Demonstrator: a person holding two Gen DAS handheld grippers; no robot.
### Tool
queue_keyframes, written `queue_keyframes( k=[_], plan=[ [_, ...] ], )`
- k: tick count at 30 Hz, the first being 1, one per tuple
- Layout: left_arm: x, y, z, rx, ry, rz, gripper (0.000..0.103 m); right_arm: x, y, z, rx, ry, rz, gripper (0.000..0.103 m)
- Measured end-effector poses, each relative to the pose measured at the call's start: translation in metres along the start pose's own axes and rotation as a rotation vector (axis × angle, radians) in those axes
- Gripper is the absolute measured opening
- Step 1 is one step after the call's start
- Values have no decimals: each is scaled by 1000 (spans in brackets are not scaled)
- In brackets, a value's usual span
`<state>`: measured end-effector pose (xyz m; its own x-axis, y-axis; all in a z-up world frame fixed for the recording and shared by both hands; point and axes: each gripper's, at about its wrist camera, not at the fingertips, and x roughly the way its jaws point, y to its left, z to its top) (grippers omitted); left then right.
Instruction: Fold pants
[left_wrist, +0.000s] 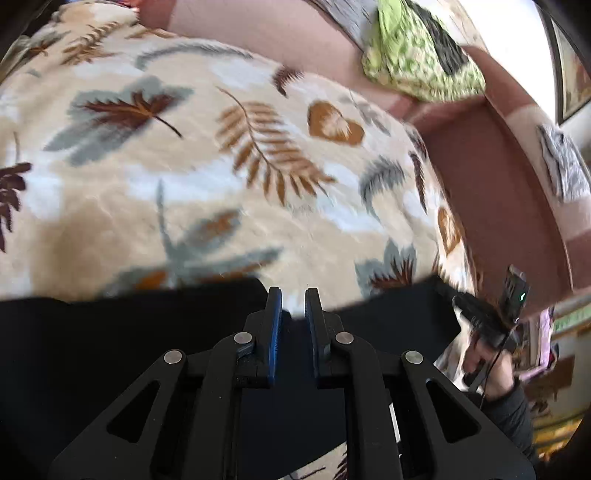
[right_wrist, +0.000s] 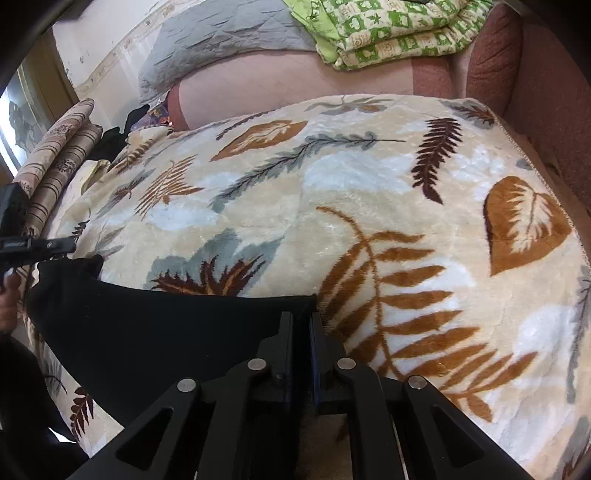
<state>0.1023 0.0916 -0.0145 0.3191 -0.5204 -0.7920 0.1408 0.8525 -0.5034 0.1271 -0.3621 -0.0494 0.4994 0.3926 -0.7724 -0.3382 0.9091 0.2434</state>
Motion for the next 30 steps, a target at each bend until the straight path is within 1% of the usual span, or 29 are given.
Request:
queue_keyframes(
  k=[1, 2, 3, 4, 5, 6, 7, 8, 9, 10, 11, 12, 13, 15, 16, 17, 18, 19, 20, 21, 22, 23, 24, 25, 27, 28, 29, 30],
  plan=[
    [8, 0, -2, 12, 23, 32, 10, -3, -1, 0, 9, -10, -9, 5],
    [21, 3, -3, 12, 66, 67, 14, -9, -1, 0, 8, -6, -25, 5],
    [32, 10, -5, -5, 98, 90, 15, -18, 2, 1, -3, -42, -67, 5],
    [35, 12, -6, -21, 87, 77, 15, -31, 8, 2, -35, -98, -87, 5],
    [34, 13, -5, -28, 82, 72, 16, -44, 16, 1, -60, -154, -56, 5],
    [33, 13, -5, -30, 82, 73, 16, -54, 22, 0, -77, -193, 4, 6],
    [32, 12, -4, -34, 77, 77, 16, -63, 32, -3, -103, -218, 101, 7],
    [32, 13, -5, -38, 74, 79, 16, -65, 41, -7, -131, -207, 165, 7],
    [33, 13, -5, -40, 69, 81, 16, -62, 49, -11, -155, -180, 176, 7],
    [33, 13, -4, -45, 59, 81, 16, -53, 57, -17, -174, -121, 157, 7],
    [32, 14, -4, -48, 55, 81, 16, -37, 60, -23, -173, -31, 110, 7],
    [33, 14, -4, -51, 52, 80, 16, -17, 57, -31, -156, 77, 42, 7],
    [30, 14, -5, -64, 48, 78, 16, -5, 53, -34, -140, 137, 20, 7],
    [20, 15, 0, -85, 30, 49, 15, -14, 45, -29, -77, 79, 59, 7],
    [1, 15, 4, -88, -27, 29, 16, -18, 43, -28, -60, 67, 32, 7],
    [-13, 16, 5, -89, -74, 26, 18, -23, 45, -27, -65, 46, -6, 7],
    [-29, 17, 6, -90, -121, 36, 21, -33, 54, -24, -95, -11, -28, 8],
    [-51, 22, 5, -93, -182, 67, 32, -41, 63, -23, -118, -55, -23, 8],
    [-63, 27, 1, -110, -220, 94, 42, -51, 73, -23, -142, -110, -14, 9],
    [-74, 34, -5, -135, -254, 124, 44, -57, 84, -25, -165, -155, -13, 13],
    [-82, 43, -13, -166, -272, 146, 44, -59, 99, -29, -186, -193, -30, 24],
    [-86, 53, -25, -210, -270, 167, 44, -57, 112, -32, -191, -218, -62, 31],
    [-87, 62, -35, -243, -263, 180, 44, -54, 122, -35, -189, -232, -82, 45],
    [-86, 73, -52, -289, -257, 230, 44, -49, 134, -38, -184, -253, -88, 47],
    [-80, 82, -71, -311, -245, 351, 44, -37, 156, -39, -196, -257, -64, 47],
    [-74, 86, -83, -308, -256, 425, 44, -32, 167, -40, -215, -254, -62, 47],
    [-71, 85, -88, -272, -272, 449, 43, -26, 180, -40, -243, -250, -57, 47],
    [-66, 79, -89, -211, -272, 489, 44, -19, 190, -40, -274, -235, -46, 47]
  ],
)
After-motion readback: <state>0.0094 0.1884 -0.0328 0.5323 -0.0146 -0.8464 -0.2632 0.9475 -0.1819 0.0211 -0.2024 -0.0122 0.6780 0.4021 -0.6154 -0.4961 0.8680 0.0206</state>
